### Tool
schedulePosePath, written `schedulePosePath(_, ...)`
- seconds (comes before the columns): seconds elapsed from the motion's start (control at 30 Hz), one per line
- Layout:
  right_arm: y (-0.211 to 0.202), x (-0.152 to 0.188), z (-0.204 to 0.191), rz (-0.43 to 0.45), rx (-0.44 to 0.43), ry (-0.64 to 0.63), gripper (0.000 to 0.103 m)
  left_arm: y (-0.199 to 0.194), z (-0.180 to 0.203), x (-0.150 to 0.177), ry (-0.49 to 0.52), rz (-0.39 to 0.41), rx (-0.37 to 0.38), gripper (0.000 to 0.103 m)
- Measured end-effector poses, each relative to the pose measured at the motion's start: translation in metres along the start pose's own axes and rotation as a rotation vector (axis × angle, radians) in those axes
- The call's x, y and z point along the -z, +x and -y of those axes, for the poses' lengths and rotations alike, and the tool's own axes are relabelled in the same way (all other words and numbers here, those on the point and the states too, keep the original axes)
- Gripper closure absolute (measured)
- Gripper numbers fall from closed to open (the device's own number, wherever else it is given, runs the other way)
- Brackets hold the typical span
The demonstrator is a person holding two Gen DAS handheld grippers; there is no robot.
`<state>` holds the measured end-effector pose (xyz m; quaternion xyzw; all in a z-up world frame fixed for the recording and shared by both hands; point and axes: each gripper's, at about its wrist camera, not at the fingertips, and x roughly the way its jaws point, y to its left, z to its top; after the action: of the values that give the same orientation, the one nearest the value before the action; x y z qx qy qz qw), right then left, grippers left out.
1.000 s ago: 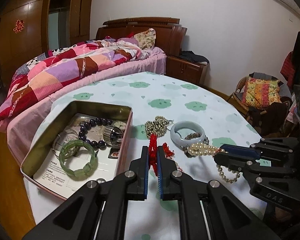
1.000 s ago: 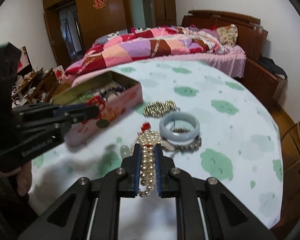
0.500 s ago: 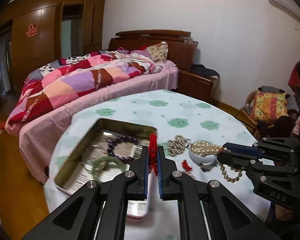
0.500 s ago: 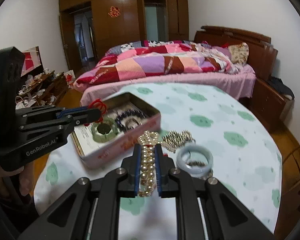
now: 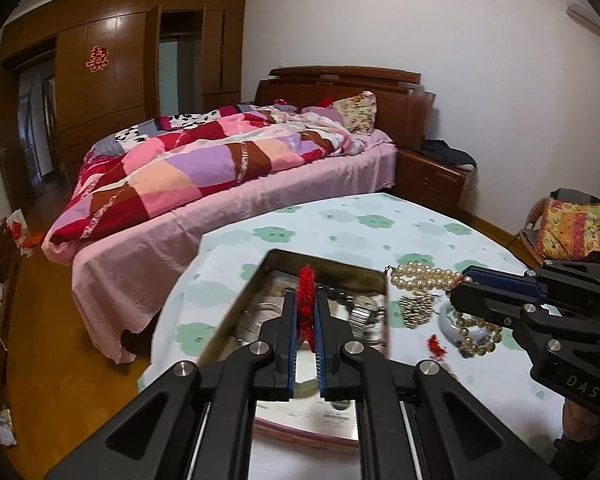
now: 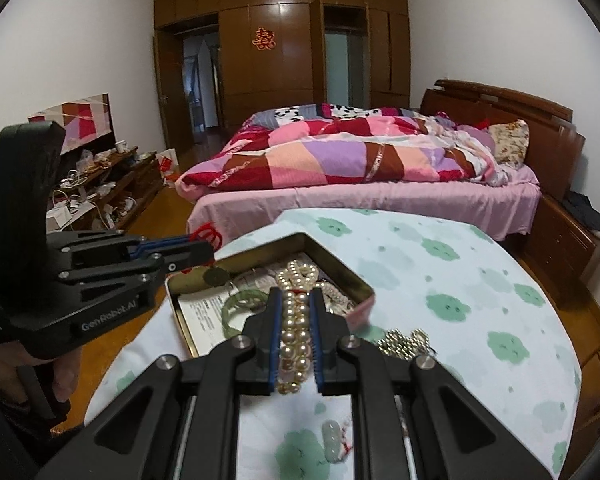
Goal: Organize jewelry
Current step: 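Carry the tassel with the left tool and the pearls with the right tool over the tin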
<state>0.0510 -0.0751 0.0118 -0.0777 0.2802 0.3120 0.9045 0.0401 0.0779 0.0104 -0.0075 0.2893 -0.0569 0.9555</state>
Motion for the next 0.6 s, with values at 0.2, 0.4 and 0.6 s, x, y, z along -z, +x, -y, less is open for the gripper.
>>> schedulePosePath(0.2,0.012,-0.006,-0.006,-0.002,-0.014,-0.014,0.088,0.010,-0.010,0.003,-0.008,-0.016,-0.029,0.097)
schedulePosePath(0.4,0.024,-0.008,-0.010,-0.009,-0.029,-0.010,0.088,0.023,-0.016,0.006,-0.018,-0.040,-0.038,0.097)
schedulePosePath(0.6,0.034,-0.006,-0.017,-0.023,-0.037,-0.015,0.088,0.030,-0.022,0.008,-0.024,-0.049,-0.047,0.097)
